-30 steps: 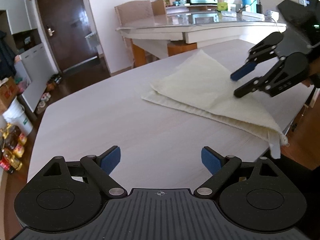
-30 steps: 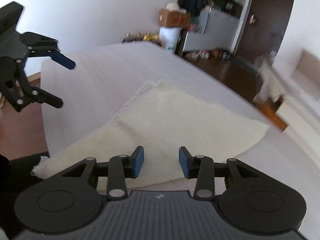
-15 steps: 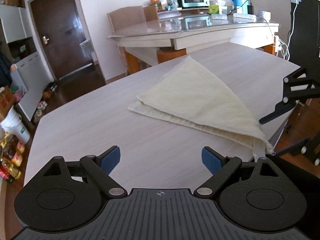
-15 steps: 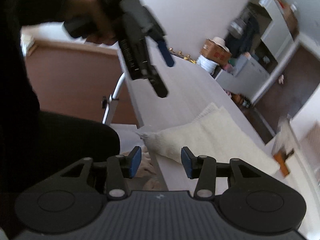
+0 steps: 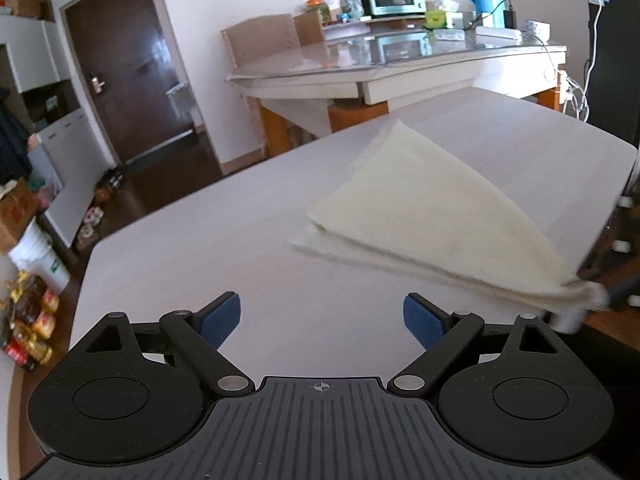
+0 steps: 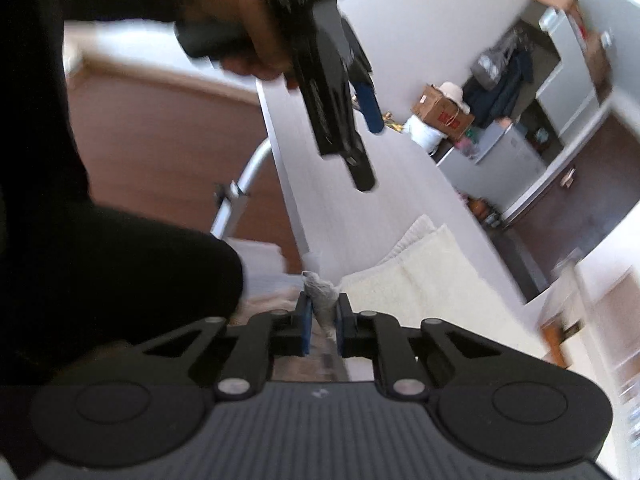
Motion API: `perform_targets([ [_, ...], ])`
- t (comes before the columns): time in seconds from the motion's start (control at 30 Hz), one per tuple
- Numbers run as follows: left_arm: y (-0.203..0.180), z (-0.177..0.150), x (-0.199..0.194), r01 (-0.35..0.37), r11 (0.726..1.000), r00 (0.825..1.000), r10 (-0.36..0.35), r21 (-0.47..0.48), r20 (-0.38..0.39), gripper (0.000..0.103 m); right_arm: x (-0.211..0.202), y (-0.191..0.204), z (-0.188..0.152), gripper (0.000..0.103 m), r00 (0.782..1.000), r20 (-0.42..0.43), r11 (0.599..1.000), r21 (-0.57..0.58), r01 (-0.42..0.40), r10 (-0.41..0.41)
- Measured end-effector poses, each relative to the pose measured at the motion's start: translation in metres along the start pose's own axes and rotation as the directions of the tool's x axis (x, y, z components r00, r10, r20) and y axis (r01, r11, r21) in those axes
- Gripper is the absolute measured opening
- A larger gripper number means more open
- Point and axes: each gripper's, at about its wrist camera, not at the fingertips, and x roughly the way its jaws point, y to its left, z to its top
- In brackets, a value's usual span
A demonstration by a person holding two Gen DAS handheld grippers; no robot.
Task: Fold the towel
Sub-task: 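Lift the triangle corner with the right gripper and fold it in half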
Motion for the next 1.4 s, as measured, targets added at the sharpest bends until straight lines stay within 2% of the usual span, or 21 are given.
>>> perform_targets([
  [0.13, 0.01, 0.02, 0.028, 0.026, 0.998, 1.0, -0.026, 0.064, 0.008, 0.093, -0.029, -0.009, 0.006, 0.013, 0.996, 0.021, 0.994, 0.061, -0.086, 0.085],
  [0.23, 0.011, 0.027, 0.05, 0.056, 0.992, 0.998, -0.055, 0.11, -0.015, 0.093, -0.038, -0.012, 0.007, 0.013, 0.994, 0.017, 0.991, 0.08, -0.11, 0.109],
  [0.47, 0.012, 0.023, 0.059, 0.094, 0.978, 0.994, -0.082, 0.188, -0.07, 0.093, -0.047, -0.025, 0.013, 0.013, 0.99, 0.002, 0.986, 0.09, -0.138, 0.138],
  [0.6, 0.016, 0.019, 0.058, 0.127, 0.974, 0.989, -0.11, 0.186, -0.103, 0.093, -0.056, -0.045, 0.02, 0.013, 0.99, 0.049, 0.985, 0.106, -0.135, 0.13],
  [0.67, 0.018, 0.018, 0.058, 0.14, 0.972, 0.986, -0.12, 0.188, -0.113, 0.093, -0.06, -0.07, 0.022, 0.013, 0.99, 0.09, 0.985, 0.128, -0.115, 0.104],
  [0.77, 0.02, 0.019, 0.06, 0.152, 0.97, 0.985, -0.132, 0.19, -0.114, 0.094, -0.061, -0.105, 0.021, 0.012, 0.99, 0.128, 0.982, 0.167, -0.083, 0.062],
  [0.83, 0.029, 0.022, 0.057, 0.136, 0.978, 0.989, -0.124, 0.157, -0.085, 0.092, -0.06, -0.123, 0.017, 0.012, 0.989, 0.14, 0.977, 0.201, -0.067, 0.039],
  [0.93, 0.046, 0.027, 0.046, 0.066, 0.994, 0.998, -0.065, 0.083, -0.013, 0.092, -0.049, -0.173, 0.006, 0.012, 0.986, 0.164, 0.949, 0.31, -0.046, -0.006],
  [1.07, 0.054, 0.029, 0.036, -0.007, 0.998, 0.999, 0.004, 0.064, 0.038, 0.092, -0.027, -0.215, -0.011, 0.012, 0.988, 0.151, 0.905, 0.424, -0.041, -0.026],
  [1.2, 0.046, 0.027, 0.035, 0.012, 0.998, 0.998, -0.016, 0.064, 0.06, 0.092, 0.017, -0.259, -0.045, 0.012, 0.995, 0.092, 0.836, 0.548, -0.01, -0.048],
  [1.4, 0.022, 0.023, 0.045, 0.082, 0.993, 0.995, -0.086, 0.089, 0.043, 0.092, 0.07, -0.283, -0.086, 0.012, 0.999, 0.022, 0.774, 0.634, 0.011, -0.033],
])
